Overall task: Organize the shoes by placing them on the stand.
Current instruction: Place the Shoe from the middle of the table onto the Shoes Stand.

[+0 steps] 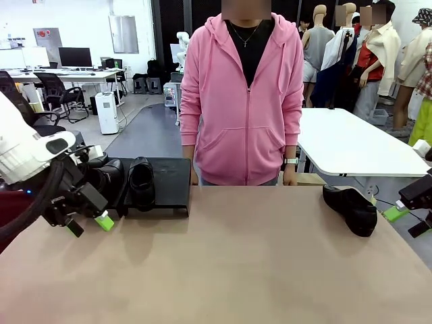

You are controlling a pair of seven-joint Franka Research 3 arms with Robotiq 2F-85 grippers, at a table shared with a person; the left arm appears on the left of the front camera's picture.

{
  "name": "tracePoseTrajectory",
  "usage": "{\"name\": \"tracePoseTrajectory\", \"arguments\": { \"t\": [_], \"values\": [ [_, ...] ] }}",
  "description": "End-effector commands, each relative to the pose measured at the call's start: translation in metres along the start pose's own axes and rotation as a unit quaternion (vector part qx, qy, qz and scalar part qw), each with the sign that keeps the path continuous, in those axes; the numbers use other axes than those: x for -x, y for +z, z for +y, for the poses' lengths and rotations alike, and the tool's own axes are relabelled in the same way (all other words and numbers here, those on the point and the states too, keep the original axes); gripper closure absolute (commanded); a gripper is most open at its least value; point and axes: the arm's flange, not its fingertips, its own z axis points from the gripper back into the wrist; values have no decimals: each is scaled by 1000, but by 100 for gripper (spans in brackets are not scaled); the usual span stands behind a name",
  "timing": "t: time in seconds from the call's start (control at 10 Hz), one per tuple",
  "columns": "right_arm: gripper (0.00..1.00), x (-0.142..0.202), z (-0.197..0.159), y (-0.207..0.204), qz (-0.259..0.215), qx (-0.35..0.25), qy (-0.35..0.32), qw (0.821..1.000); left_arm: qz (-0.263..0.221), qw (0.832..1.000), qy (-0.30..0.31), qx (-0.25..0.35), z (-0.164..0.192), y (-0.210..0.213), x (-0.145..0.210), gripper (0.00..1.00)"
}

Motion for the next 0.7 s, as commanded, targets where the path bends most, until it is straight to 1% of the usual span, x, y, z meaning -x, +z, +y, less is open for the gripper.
{"name": "tracePoseTrajectory", "arguments": {
  "t": [0.0, 0.5, 0.6],
  "values": [
    [0, -2, 3, 4, 0, -3, -5, 1000, -4, 1000, -18, 15, 2, 8, 2, 0],
    [0, -2, 3, 4, 0, -3, -5, 1000, -4, 1000, -18, 15, 2, 8, 2, 0],
    [0, -2, 3, 4, 0, -3, -5, 1000, -5, 1000, -9, 4, 1, 7, 3, 0]
  ]
}}
